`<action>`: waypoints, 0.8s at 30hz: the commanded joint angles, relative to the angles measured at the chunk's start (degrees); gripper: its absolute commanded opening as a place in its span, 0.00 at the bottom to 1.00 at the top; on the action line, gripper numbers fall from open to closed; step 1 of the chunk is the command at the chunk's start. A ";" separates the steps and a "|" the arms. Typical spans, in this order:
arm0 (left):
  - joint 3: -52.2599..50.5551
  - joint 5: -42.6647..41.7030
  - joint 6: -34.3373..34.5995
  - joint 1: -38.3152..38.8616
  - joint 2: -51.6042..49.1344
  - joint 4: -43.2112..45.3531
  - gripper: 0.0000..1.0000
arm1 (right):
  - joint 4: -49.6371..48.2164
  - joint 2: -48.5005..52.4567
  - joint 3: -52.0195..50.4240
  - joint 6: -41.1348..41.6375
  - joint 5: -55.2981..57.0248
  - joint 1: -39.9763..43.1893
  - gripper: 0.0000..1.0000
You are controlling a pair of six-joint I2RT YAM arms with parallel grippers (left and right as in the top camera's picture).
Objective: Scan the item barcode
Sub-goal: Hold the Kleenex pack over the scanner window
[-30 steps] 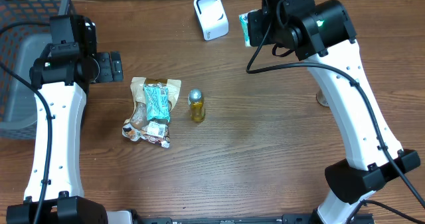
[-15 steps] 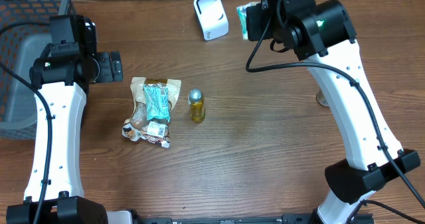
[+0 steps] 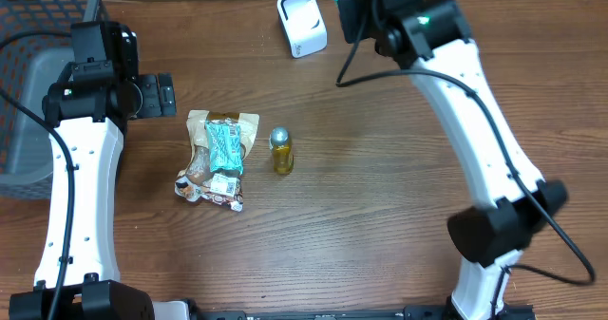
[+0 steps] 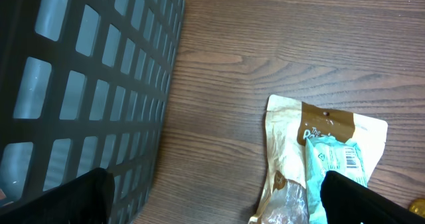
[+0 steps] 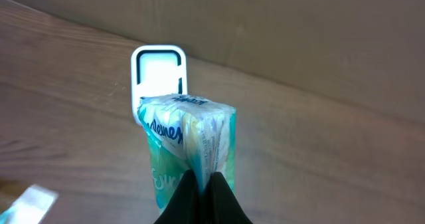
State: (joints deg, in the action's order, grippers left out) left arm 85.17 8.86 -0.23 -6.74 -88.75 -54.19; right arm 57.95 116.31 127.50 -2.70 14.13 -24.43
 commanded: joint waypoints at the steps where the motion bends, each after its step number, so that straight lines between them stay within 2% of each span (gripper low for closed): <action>1: 1.29 0.31 -1.07 0.28 0.87 0.22 0.99 | -3.69 3.48 1.09 -5.92 2.01 -0.35 0.04; 9: 1.29 0.31 -1.07 0.28 0.87 0.22 1.00 | -16.26 11.47 1.09 -16.57 6.29 -3.02 0.04; 18: 1.29 0.31 -1.07 0.28 0.87 0.22 1.00 | -28.72 19.37 1.09 -25.11 8.83 -4.35 0.04; 24: 1.29 0.31 -1.07 0.28 0.87 0.22 1.00 | -36.13 22.97 1.09 -28.59 14.43 -4.39 0.04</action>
State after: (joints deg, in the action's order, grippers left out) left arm 85.17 8.86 -0.23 -6.74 -88.75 -54.17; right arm 24.05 137.62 127.50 -27.99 24.25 -28.93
